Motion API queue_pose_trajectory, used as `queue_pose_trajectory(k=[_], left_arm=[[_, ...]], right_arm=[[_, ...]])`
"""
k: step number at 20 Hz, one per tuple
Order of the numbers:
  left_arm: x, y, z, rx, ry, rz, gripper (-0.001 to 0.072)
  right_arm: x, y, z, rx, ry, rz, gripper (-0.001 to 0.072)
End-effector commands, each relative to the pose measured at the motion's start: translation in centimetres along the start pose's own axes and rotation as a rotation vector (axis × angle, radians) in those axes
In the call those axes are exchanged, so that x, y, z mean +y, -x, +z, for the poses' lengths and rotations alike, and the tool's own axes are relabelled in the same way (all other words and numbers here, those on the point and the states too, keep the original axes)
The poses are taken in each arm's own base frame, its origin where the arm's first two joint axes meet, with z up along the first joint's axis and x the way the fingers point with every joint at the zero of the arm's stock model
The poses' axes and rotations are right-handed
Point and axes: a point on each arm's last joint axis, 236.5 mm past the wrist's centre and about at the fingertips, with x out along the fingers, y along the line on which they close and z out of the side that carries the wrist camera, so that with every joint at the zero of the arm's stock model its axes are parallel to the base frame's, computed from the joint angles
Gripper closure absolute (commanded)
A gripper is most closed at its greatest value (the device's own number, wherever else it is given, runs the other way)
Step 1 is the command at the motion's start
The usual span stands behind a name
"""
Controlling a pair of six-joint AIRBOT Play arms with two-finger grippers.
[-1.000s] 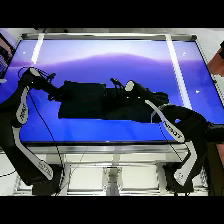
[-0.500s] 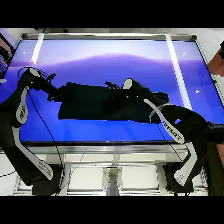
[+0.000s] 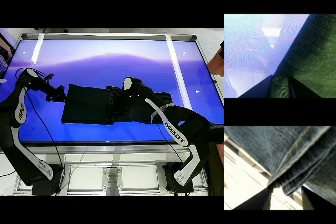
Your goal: Fold the clothes and pants, and hang the long-sleeved shirts on hangers.
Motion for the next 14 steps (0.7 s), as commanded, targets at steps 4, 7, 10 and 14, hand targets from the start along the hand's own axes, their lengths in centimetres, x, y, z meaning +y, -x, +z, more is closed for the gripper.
queue_pose_trajectory(k=[4, 7, 10, 14], left_arm=[[-3.5, 0.3, -0.3, 0.009, -0.027, -0.148, 0.0484], [-3.8, 0.3, -1.8, 0.071, -0.053, -0.161, 0.0484], [-3.2, 0.3, -2.5, 0.102, -0.064, -0.141, 0.0669], [-3.0, 2.1, -4.1, 0.159, -0.084, -0.162, 0.0684]], right_arm=[[-1.9, 3.1, -1.1, 0.023, -0.012, -0.048, 0.0301], [-3.2, 6.0, -0.9, -0.023, -0.027, -0.071, 0.0301], [-3.9, 9.3, -0.4, -0.089, -0.04, -0.072, 0.0301], [-5.9, 13.1, -1.3, -0.14, -0.068, -0.11, 0.0302]])
